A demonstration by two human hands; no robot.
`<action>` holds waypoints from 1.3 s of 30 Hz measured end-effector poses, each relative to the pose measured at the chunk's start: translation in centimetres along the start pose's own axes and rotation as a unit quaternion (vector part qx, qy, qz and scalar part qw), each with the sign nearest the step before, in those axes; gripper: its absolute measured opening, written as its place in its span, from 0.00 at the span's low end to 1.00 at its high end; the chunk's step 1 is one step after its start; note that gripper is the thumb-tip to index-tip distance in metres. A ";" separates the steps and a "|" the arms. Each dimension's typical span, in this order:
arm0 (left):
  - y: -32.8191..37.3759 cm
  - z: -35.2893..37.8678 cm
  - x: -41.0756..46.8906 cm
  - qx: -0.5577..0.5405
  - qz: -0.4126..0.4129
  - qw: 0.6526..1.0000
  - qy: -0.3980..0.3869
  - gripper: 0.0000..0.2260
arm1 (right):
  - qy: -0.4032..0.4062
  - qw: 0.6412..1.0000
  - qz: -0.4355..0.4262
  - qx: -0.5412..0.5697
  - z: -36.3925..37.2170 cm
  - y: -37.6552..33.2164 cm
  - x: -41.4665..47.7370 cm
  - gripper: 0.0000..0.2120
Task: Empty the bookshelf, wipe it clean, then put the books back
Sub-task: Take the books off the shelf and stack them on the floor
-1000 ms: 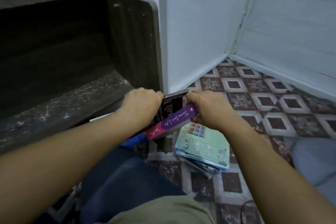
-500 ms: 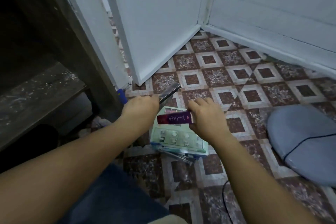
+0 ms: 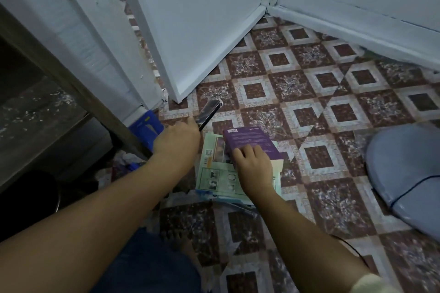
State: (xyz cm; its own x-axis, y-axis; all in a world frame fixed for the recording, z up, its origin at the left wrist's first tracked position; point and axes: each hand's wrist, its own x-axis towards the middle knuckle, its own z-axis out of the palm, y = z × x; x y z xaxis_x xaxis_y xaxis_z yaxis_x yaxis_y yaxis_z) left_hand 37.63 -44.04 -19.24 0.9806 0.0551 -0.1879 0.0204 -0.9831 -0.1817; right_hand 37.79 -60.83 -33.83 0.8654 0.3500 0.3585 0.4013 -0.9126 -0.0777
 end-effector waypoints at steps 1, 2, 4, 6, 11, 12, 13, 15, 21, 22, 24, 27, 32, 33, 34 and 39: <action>0.0 0.5 0.1 0.006 -0.003 1.000 -0.006 0.18 | -0.001 1.000 -0.003 -0.001 0.8 0.0 -0.4 0.18; -0.1 1.0 0.2 0.008 -0.007 1.000 -0.011 0.22 | -0.009 1.000 -0.009 0.002 1.5 -0.1 -0.9 0.18; -0.2 2.0 0.2 0.003 -0.010 1.000 -0.012 0.22 | -0.043 0.999 -0.019 0.012 2.4 -0.3 -2.0 0.19; -0.2 2.8 0.2 -0.005 -0.011 1.000 -0.011 0.17 | -0.089 0.995 -0.027 0.024 3.2 -0.7 -3.0 0.19; 0.1 3.6 0.1 -0.020 -0.003 0.999 -0.026 0.12 | -0.209 0.976 -0.027 0.047 5.5 -1.2 -6.0 0.24; 0.1 3.6 0.1 -0.021 -0.002 0.999 -0.027 0.12 | -0.218 0.974 -0.025 0.048 5.6 -1.1 -6.5 0.23; 0.2 3.7 0.1 -0.023 0.000 0.999 -0.028 0.12 | -0.224 0.973 -0.023 0.050 5.7 -1.0 -7.0 0.22; 0.2 3.7 0.1 -0.033 0.003 0.999 -0.031 0.10 | -0.227 0.972 -0.014 0.063 5.3 -0.8 -7.3 0.22; 0.0 2.5 -0.2 -0.087 0.022 0.995 -0.037 0.08 | -0.174 0.962 0.059 0.204 3.6 -1.4 -4.6 0.15; 0.0 2.0 -0.3 -0.101 0.030 0.994 -0.036 0.08 | -0.177 0.952 0.069 0.238 3.3 -1.6 -3.9 0.18; 0.0 0.9 -0.5 -0.135 0.034 0.990 -0.030 0.09 | -0.198 0.925 0.101 0.308 2.8 -2.2 -2.6 0.23; 0.1 -0.4 -0.7 -0.176 0.025 0.984 -0.011 0.13 | -0.192 0.867 0.178 0.424 1.4 -3.3 -1.0 0.31; -0.3 -1.7 -1.1 -0.256 0.019 0.966 0.018 0.10 | -0.142 0.705 0.304 0.624 -0.5 -3.7 0.4 0.31; -0.5 -1.9 -1.3 -0.267 0.015 0.963 0.024 0.09 | -0.130 0.690 0.321 0.635 -0.9 -3.5 0.5 0.27; -0.6 -2.1 -1.3 -0.275 0.007 0.961 0.027 0.10 | -0.117 0.691 0.332 0.631 -1.1 -3.2 0.7 0.24; -1.9 -2.3 -1.1 -0.265 -0.064 0.962 0.033 0.16 | 0.008 0.773 0.326 0.544 -3.9 -2.7 1.6 0.07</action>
State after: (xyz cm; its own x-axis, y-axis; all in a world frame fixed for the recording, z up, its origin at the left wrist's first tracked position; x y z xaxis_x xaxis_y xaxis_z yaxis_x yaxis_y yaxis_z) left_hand 36.99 -42.61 -16.47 0.9735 0.1868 -0.1322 0.2204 -0.9210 0.3213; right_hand 36.92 -58.63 -29.37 0.9898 -0.1206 -0.0765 -0.0970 -0.1742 -0.9799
